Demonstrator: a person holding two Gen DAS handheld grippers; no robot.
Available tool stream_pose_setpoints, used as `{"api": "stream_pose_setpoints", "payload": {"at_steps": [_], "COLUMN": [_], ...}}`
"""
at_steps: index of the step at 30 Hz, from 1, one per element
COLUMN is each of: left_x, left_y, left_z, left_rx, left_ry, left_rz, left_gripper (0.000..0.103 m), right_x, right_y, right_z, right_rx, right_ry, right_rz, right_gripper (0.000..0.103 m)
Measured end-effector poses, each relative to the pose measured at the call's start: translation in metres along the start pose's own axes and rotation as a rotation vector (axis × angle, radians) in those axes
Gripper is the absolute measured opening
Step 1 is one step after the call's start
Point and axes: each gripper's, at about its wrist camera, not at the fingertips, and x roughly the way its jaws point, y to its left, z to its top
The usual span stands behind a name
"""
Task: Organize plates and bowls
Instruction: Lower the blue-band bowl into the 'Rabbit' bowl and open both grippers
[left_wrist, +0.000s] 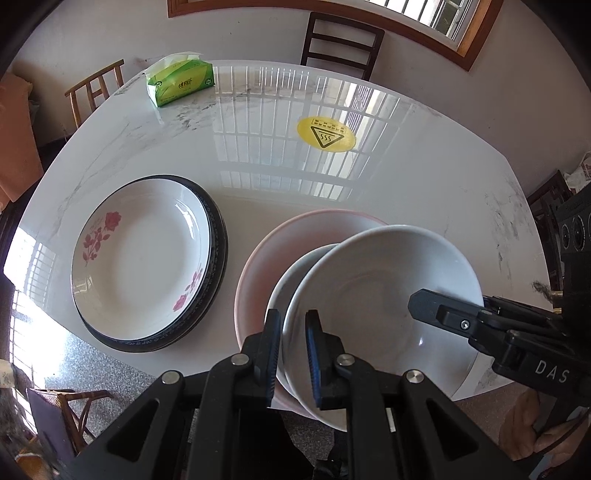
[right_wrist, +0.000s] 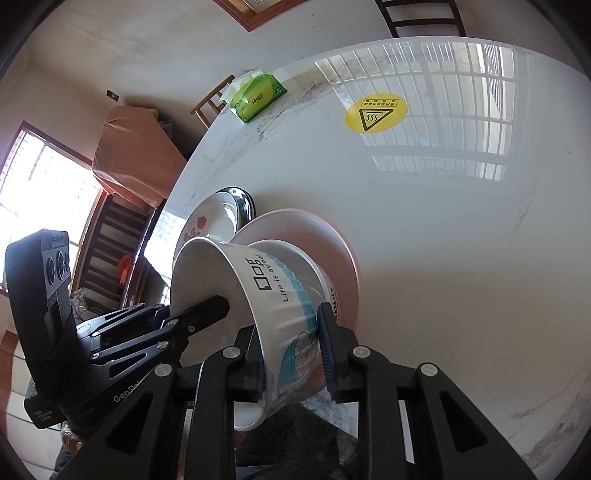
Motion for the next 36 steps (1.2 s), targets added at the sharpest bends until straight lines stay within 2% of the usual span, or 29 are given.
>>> {"api": "stream_pose_setpoints", "payload": {"at_steps": [9,12,14,19,24,27,31,36], "left_x": [-0.003,-0.005,-0.005,-0.008,-0.016,-0.021,-0.023,-0.019], "left_y": [0.0,0.002,0.006,0.011,0.017,0.024,0.041,0.065], "left_z": [0.001,0.001,0.001,0.0,-0.002,-0.003,-0.009,-0.017], "left_rx": [0.001,0.004,-0.008,-0.016,-0.029,-0.046,-0.092,-0.155], "left_ry": [-0.011,-0.026,-0.029,-0.031,-0.056,-0.069,-0.09,-0.093], "left_rz": [0.008,0.048,0.047,0.035,0.027,0.022,0.009,0.015], "left_gripper": [0.014,0.018,0.02,0.02,0.02,0.024,0.034,0.035], "right_x": [-0.001,-0.004,-0.008,-0.024,-0.023,-0.022,-0.025,-0.03], "right_y": [-0.006,-0.008,-0.008,-0.004,0.008,0.009,0.006,-0.003], "right_z": [0.003,0.003,0.004,0.006,0.003,0.001,-0.003,-0.012], "right_rx": [0.025,0.037,0.037,0.007,-0.058,-0.07,-0.068,-0.05], "right_ry": [-0.008,-0.014,-0.026,-0.091,-0.112,-0.117,-0.152,-0.197], "right_rz": [0.022,0.043,0.05,0.006,-0.024,-0.022,-0.034,-0.066], "right_gripper": [0.03,0.033,0.033,0.033,0.033,0.033,0.033,0.033]}}
